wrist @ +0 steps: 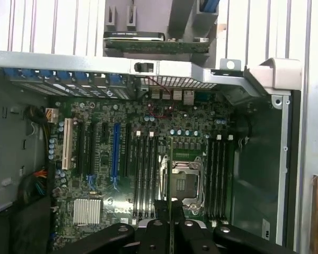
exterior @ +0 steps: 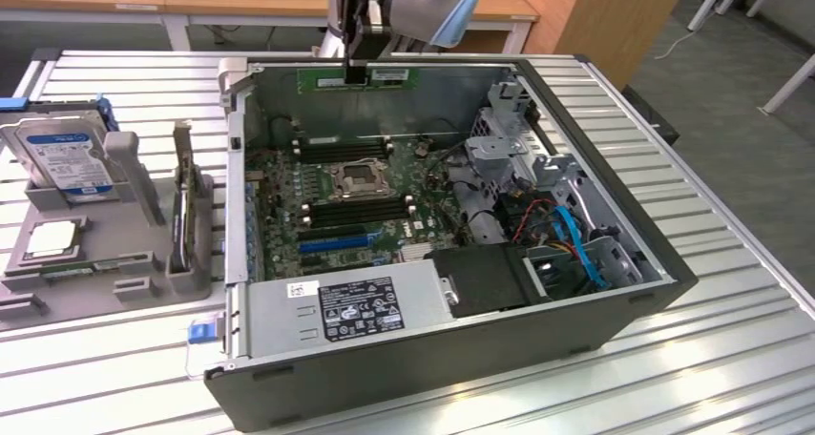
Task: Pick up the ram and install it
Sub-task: 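Pick up the ram and move it above insertion slot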
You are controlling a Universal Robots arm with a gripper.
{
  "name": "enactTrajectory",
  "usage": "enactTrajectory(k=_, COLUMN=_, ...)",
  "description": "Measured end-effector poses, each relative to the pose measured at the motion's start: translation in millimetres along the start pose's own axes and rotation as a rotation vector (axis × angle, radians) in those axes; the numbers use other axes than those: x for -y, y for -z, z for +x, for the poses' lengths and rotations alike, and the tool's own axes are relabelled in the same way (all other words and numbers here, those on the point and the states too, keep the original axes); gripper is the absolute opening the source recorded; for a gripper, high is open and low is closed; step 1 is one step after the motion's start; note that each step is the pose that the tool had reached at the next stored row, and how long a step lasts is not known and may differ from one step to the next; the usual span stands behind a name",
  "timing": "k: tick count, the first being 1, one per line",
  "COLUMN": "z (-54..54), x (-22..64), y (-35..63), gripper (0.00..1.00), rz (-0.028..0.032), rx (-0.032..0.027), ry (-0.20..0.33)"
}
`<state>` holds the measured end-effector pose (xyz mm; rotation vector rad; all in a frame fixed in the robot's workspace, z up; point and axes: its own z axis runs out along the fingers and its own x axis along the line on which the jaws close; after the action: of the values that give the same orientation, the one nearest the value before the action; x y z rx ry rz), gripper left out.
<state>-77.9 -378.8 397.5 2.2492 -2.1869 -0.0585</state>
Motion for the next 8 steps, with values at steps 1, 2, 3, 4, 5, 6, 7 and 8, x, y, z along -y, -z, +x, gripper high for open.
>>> enactTrajectory(k=1, z=0.0, x=0.0, y=-0.1, gripper=0.14, rz=0.0003, rx=0.0004, ry=-0.01)
enactTrajectory(k=2, z=0.0, x=0.1, y=-0.1, gripper=0.14, rz=0.0006, rx=0.0007, ry=-0.023)
enactTrajectory(k=3, z=0.0, x=0.1, y=-0.1, gripper=0.14, rz=0.0009, rx=0.0011, ry=-0.038)
enactTrajectory(k=4, z=0.0, x=0.1, y=-0.1, gripper=0.14, rz=0.0013, rx=0.0015, ry=-0.052)
enactTrajectory(k=5, z=0.0, x=0.0, y=-0.1, gripper=0.14, rz=0.0015, rx=0.0018, ry=-0.061)
enactTrajectory(k=6, z=0.0, x=0.0, y=-0.1, gripper=0.14, rz=0.0015, rx=0.0018, ry=-0.061)
enactTrajectory(k=7, z=0.0, x=0.0, y=-0.1, gripper=0.14, rz=0.0015, rx=0.0017, ry=-0.061)
enactTrajectory(k=8, z=0.0, x=0.0, y=-0.1, gripper=0.14, rz=0.0015, rx=0.0018, ry=-0.061)
